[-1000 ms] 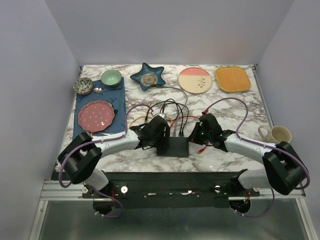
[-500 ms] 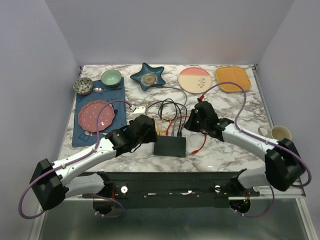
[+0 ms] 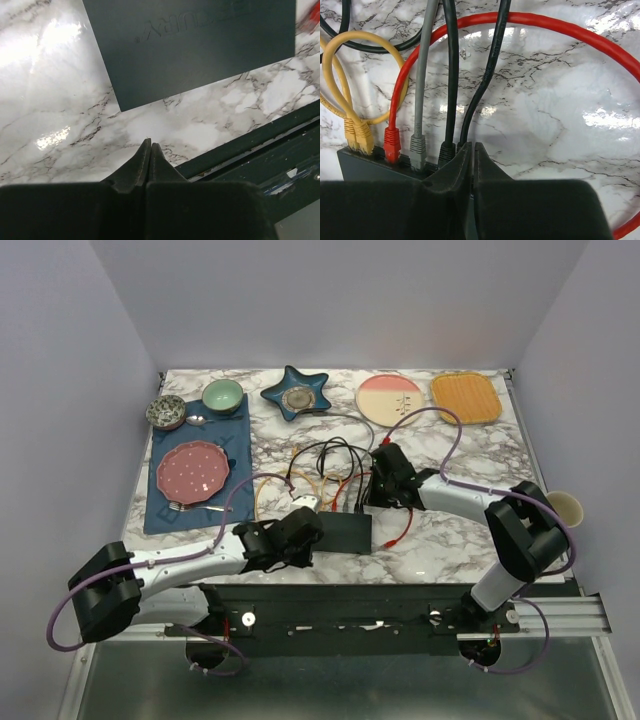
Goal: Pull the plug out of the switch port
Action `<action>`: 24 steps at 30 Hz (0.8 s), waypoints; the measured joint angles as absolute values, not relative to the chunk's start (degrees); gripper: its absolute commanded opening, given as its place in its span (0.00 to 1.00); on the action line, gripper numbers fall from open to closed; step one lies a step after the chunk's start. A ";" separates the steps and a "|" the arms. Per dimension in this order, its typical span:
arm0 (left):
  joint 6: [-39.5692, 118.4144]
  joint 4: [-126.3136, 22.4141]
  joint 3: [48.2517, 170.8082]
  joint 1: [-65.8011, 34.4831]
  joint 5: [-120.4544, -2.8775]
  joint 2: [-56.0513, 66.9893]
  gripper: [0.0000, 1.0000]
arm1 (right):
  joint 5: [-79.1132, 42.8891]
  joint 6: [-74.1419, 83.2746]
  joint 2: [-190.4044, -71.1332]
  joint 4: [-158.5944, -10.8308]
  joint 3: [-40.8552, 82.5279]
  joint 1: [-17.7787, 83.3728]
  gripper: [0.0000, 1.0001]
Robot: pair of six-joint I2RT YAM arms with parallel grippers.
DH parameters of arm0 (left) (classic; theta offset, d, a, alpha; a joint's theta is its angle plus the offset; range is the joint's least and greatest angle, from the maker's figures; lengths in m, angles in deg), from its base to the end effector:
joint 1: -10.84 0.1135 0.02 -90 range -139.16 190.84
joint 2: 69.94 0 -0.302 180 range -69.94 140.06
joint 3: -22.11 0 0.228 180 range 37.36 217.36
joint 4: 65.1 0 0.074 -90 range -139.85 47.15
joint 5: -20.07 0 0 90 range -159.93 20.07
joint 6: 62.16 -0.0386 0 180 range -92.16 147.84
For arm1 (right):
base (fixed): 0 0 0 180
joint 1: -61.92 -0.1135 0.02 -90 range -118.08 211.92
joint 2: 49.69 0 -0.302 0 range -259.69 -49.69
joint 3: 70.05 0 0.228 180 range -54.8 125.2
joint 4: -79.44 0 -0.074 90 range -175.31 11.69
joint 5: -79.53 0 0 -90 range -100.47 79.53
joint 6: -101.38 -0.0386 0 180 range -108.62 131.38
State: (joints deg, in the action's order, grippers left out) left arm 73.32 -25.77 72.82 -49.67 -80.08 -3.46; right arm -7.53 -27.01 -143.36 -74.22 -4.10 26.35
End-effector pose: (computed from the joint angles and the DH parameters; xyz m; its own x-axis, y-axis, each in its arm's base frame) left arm 0.0960 -0.1559 0.2366 -0.8586 0.0925 -0.5042 0.2781 0.9103 -0.3066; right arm 0.2510 0.1771 0.2177 -0.8617 0.1462 -0.4858 -0.0272 0.9429 0.3319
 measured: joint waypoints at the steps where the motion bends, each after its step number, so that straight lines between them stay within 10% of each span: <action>1: 73.32 -26.60 72.10 -49.67 -79.18 -2.93 0.00 | -7.58 -26.90 -143.44 -74.22 -4.12 26.35 0.13; 24: 74.15 -28.52 82.79 -41.32 -75.93 17.33 0.04 | -10.33 -22.92 -133.45 -78.78 -15.16 20.71 0.13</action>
